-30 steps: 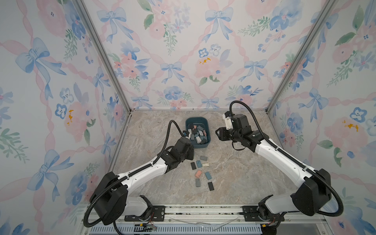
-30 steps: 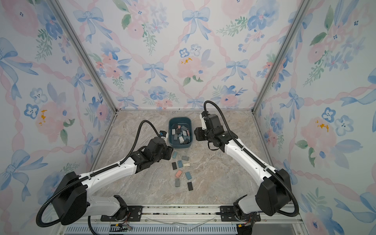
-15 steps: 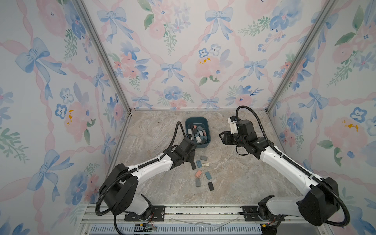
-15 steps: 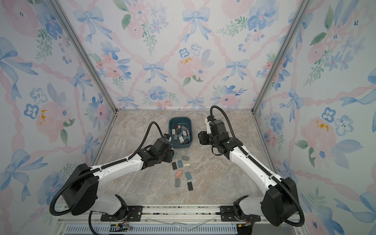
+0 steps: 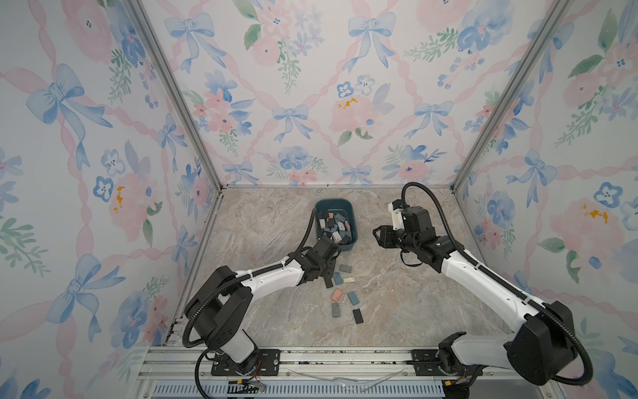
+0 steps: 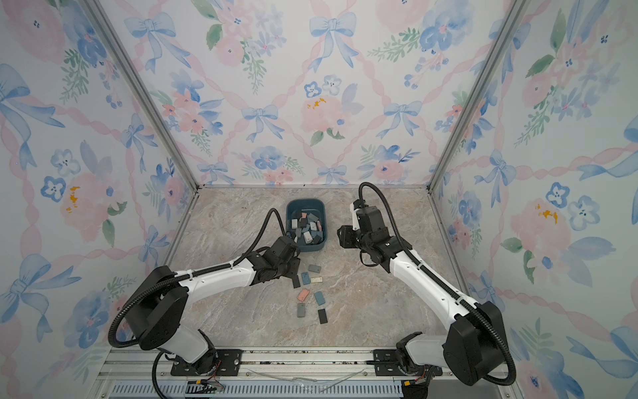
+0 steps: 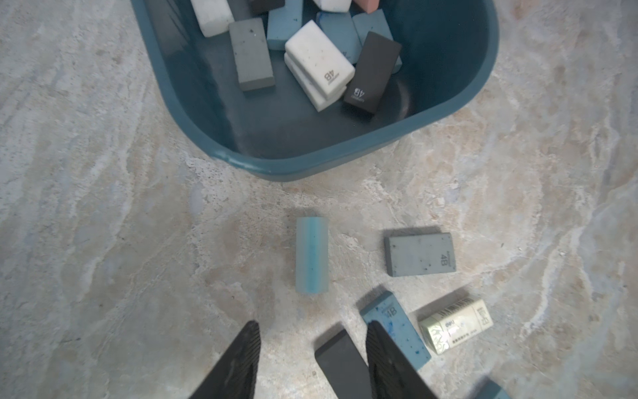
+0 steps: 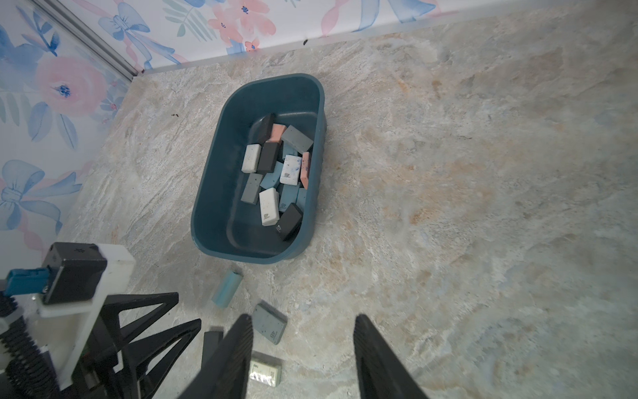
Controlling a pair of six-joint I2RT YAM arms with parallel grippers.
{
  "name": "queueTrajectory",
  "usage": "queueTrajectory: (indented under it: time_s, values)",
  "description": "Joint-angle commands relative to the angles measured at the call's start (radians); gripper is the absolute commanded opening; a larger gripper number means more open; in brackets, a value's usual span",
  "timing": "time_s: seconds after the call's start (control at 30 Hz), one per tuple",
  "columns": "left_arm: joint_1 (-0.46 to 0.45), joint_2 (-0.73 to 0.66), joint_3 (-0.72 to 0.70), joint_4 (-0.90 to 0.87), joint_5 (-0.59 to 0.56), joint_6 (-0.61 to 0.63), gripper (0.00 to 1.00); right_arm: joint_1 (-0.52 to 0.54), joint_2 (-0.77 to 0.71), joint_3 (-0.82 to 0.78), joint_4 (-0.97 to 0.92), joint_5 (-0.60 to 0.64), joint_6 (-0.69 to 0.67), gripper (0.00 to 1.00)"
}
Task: Put the eraser in the storage box
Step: Pick up the eraser from the center of the board.
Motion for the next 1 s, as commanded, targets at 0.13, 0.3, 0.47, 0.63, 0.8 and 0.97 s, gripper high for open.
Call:
queueTrajectory:
  time_s: [0.13, 0.3, 0.47, 0.63, 0.8, 0.97]
  values:
    - [-0.003, 0.053, 0.002, 0.065, -0.035, -0.013, 0.5, -0.019, -0.018, -0.014, 0.015, -0.004, 0.014, 0.5]
    - [-0.004, 0.086, -0.003, 0.101, -0.031, -0.024, 0.5, -0.025, -0.016, -0.017, 0.014, -0.007, 0.014, 0.5]
    - [-0.004, 0.116, -0.002, 0.121, -0.03, -0.026, 0.49, -0.028, -0.011, -0.018, 0.011, -0.012, 0.016, 0.5]
    - [-0.004, 0.137, -0.002, 0.132, -0.038, -0.034, 0.46, -0.029, -0.008, -0.019, 0.01, -0.014, 0.017, 0.5]
    - [-0.004, 0.158, 0.001, 0.141, -0.039, -0.038, 0.42, -0.031, -0.007, -0.015, 0.002, -0.014, 0.015, 0.5]
    - [-0.003, 0.182, 0.008, 0.144, -0.041, -0.039, 0.41, -0.031, -0.01, -0.016, -0.001, -0.014, 0.015, 0.5]
